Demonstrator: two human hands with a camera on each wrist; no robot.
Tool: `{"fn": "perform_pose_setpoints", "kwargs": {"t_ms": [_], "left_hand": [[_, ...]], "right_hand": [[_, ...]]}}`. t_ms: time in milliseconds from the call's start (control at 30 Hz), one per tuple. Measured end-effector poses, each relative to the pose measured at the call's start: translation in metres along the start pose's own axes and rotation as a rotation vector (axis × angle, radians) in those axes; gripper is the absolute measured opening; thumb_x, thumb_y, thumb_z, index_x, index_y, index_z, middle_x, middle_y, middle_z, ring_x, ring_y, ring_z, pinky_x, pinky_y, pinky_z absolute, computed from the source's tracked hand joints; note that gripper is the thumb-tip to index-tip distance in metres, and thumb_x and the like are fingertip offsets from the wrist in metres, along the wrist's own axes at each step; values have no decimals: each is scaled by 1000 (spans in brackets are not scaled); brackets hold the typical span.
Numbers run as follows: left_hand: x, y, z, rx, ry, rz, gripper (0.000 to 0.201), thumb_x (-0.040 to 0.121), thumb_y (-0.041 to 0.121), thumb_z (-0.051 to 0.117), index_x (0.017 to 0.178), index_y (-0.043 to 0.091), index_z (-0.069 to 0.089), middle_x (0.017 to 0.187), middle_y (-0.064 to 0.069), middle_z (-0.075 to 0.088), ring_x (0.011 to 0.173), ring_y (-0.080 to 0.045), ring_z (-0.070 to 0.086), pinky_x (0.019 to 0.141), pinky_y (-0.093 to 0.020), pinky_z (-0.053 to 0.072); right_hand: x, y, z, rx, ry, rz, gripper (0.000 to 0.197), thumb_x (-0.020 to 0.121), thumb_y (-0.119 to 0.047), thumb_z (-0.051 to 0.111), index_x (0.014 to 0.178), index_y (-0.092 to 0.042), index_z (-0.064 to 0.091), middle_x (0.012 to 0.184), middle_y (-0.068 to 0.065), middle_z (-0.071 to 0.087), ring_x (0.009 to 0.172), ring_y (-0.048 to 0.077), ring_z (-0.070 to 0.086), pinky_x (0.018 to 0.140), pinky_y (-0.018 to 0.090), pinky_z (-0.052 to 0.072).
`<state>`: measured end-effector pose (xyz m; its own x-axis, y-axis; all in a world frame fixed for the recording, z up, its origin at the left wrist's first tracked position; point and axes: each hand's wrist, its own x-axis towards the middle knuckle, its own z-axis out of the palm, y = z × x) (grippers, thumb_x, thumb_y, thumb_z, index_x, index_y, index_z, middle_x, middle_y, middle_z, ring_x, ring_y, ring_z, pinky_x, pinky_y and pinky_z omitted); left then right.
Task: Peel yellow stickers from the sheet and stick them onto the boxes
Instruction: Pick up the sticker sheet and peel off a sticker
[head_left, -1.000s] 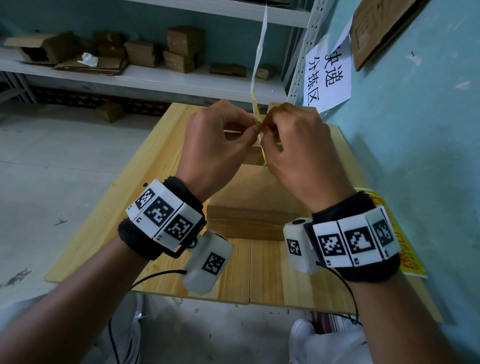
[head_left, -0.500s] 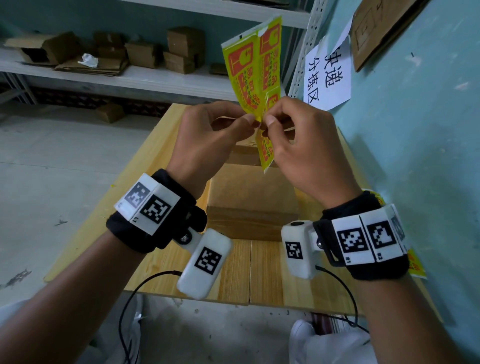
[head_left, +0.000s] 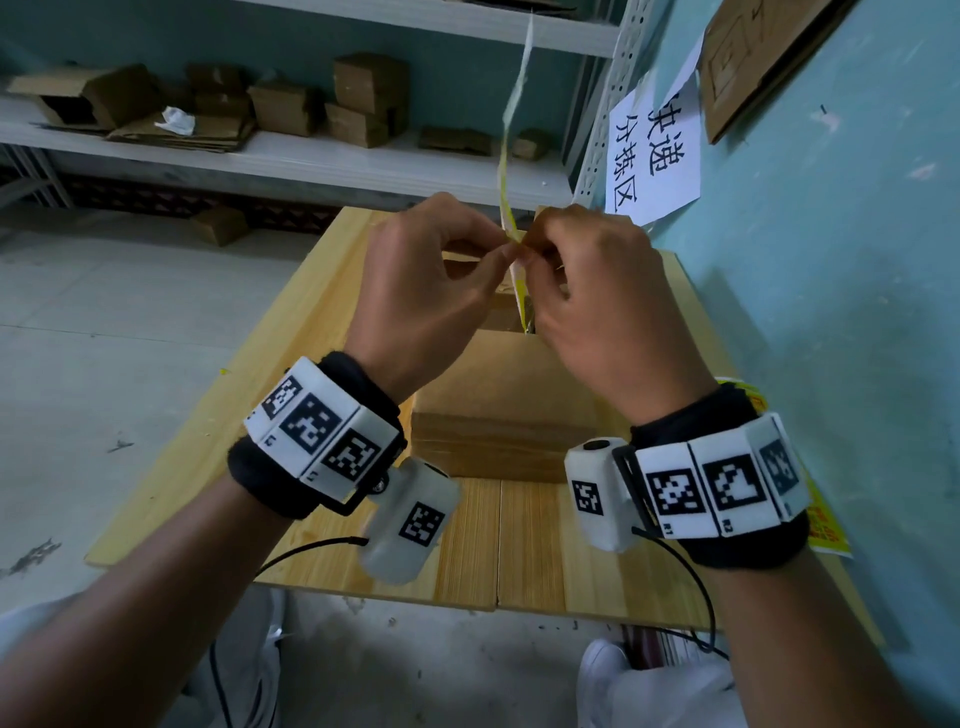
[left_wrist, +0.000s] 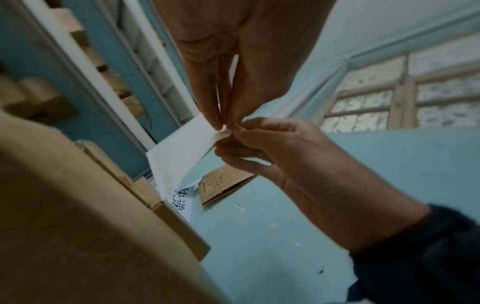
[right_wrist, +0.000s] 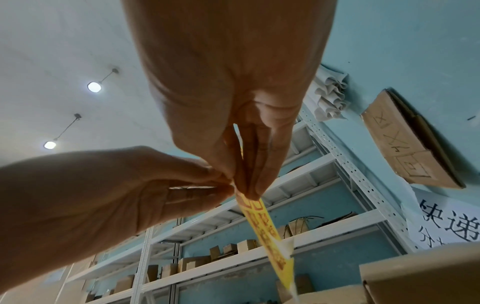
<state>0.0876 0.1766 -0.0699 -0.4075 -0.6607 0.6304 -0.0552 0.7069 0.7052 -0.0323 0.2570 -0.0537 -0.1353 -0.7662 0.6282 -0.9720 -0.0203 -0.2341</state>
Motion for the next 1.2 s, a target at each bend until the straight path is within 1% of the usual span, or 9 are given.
{"fn": "perform_pose_setpoints", "kwargs": {"t_ms": [167, 433, 600, 667, 767, 833, 933, 1067, 1200], "left_hand": [[-2, -1, 3, 114, 0, 92, 10, 86, 8, 69, 94, 5, 73, 94, -5, 67, 84, -10, 66, 74, -22, 57], [-3, 0, 4, 85, -15, 91, 9, 87, 9, 69, 93, 4, 72, 93, -5, 67, 83, -9, 66, 72, -20, 57], [3, 3, 0, -226, -46, -176, 16, 96, 15, 59, 99, 0, 62, 99, -9, 70, 84, -14, 72, 74, -34, 61], [4, 8, -4, -454, -49, -310, 13, 100, 13, 50, 100, 1, 55, 99, -11, 69, 83, -19, 73, 71, -33, 60], [5, 16, -9, -665, -53, -449, 12, 103, 15, 43, 104, 6, 49, 98, -11, 70, 82, -25, 74, 68, -34, 61], [6, 17, -11, -726, -56, -493, 12, 104, 17, 41, 103, 8, 48, 96, -11, 71, 83, -28, 74, 68, -36, 61], [6, 13, -12, -749, -42, -543, 13, 104, 19, 40, 102, 9, 48, 93, -8, 71, 78, -23, 72, 64, -33, 58], [6, 14, -10, -731, -110, -573, 24, 101, 20, 49, 118, 4, 54, 94, -5, 73, 79, -18, 73, 65, -27, 57], [-1, 15, -4, -712, -272, -550, 34, 90, 6, 64, 122, -2, 54, 104, -15, 74, 92, -28, 73, 81, -32, 60]], "right_hand": [[-5, -3, 1, -107, -35, -21, 13, 97, -12, 55, 104, -7, 64, 95, 8, 62, 81, 11, 43, 74, 23, 33], [-4, 0, 2, -123, -21, 2, 12, 97, -18, 55, 97, -9, 63, 87, -1, 52, 79, 11, 43, 71, 25, 35], [1, 13, -3, 207, 97, 69, 16, 97, -22, 55, 94, -10, 66, 90, 1, 68, 81, 13, 64, 74, 37, 53], [1, 18, -5, 249, 128, 86, 18, 96, -27, 58, 105, -12, 64, 105, 2, 65, 99, 11, 61, 85, 31, 53], [-1, 26, -5, 284, 118, 227, 50, 90, -38, 67, 131, -17, 48, 134, 3, 50, 121, 8, 43, 95, 12, 38], [-2, 27, -5, 486, 60, 405, 61, 88, -39, 72, 137, -20, 41, 136, -1, 52, 123, 6, 49, 100, 18, 43], [0, 33, -5, 678, 127, 539, 46, 86, -23, 76, 126, -15, 54, 115, 3, 68, 106, 13, 66, 94, 38, 56], [0, 38, -5, 695, 282, 549, 36, 85, -13, 73, 115, -17, 53, 110, 9, 68, 96, 16, 71, 84, 39, 60], [0, 38, -3, 640, 396, 541, 35, 87, -16, 69, 113, -25, 46, 110, 9, 66, 97, 14, 69, 88, 40, 58]]}}
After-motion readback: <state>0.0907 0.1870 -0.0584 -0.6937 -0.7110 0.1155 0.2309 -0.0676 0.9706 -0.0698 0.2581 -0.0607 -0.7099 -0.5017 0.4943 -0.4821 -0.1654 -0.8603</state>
